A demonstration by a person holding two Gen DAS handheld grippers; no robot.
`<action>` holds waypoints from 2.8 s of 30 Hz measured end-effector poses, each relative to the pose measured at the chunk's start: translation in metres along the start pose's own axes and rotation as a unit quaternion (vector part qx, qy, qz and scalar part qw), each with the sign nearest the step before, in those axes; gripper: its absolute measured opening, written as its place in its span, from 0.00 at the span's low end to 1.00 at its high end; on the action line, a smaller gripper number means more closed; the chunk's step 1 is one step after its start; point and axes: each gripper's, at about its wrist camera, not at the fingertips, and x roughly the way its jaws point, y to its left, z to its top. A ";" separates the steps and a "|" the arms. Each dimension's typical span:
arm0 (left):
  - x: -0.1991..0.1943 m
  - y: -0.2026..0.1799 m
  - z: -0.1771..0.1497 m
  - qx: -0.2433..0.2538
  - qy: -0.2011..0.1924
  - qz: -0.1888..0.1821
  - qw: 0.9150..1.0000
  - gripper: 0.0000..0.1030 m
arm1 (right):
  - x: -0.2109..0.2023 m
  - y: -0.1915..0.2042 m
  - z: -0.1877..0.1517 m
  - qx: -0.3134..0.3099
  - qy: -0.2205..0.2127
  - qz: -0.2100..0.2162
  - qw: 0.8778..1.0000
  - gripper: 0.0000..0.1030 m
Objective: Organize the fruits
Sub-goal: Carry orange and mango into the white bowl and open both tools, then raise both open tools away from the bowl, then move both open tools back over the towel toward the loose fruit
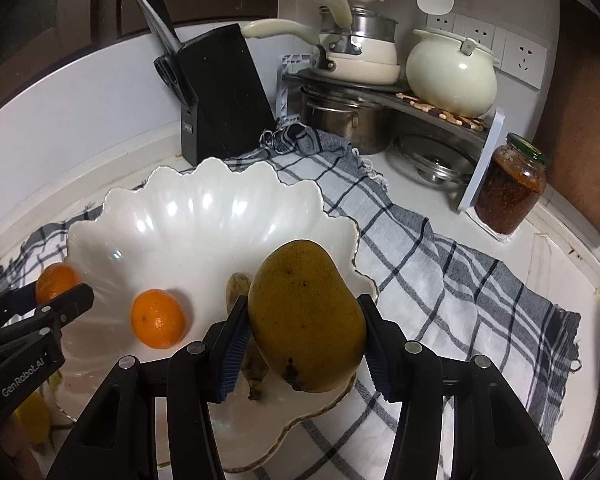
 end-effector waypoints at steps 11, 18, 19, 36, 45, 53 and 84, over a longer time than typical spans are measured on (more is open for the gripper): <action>-0.002 0.004 -0.002 0.001 0.004 0.011 1.000 0.63 | -0.002 0.003 0.000 -0.006 -0.005 -0.022 1.000 0.66; -0.016 0.004 0.001 0.002 -0.012 0.023 1.000 0.80 | -0.029 0.000 0.007 0.004 -0.044 -0.035 0.998 0.88; -0.020 0.004 0.001 0.001 -0.016 0.024 1.000 0.83 | -0.032 0.001 0.007 0.005 -0.046 -0.034 0.998 0.88; -0.076 0.011 -0.004 0.002 -0.063 0.043 0.997 0.91 | -0.079 0.006 0.001 0.022 -0.081 -0.016 0.996 0.89; -0.101 0.026 -0.021 -0.002 -0.075 0.062 0.995 0.91 | -0.101 0.024 -0.010 0.016 -0.097 -0.002 0.995 0.89; -0.118 0.042 -0.039 -0.013 -0.080 0.075 0.994 0.91 | -0.112 0.044 -0.022 0.004 -0.100 0.027 0.995 0.88; -0.097 0.064 -0.105 -0.024 -0.046 0.097 0.994 0.91 | -0.086 0.080 -0.092 -0.023 -0.039 0.073 0.996 0.61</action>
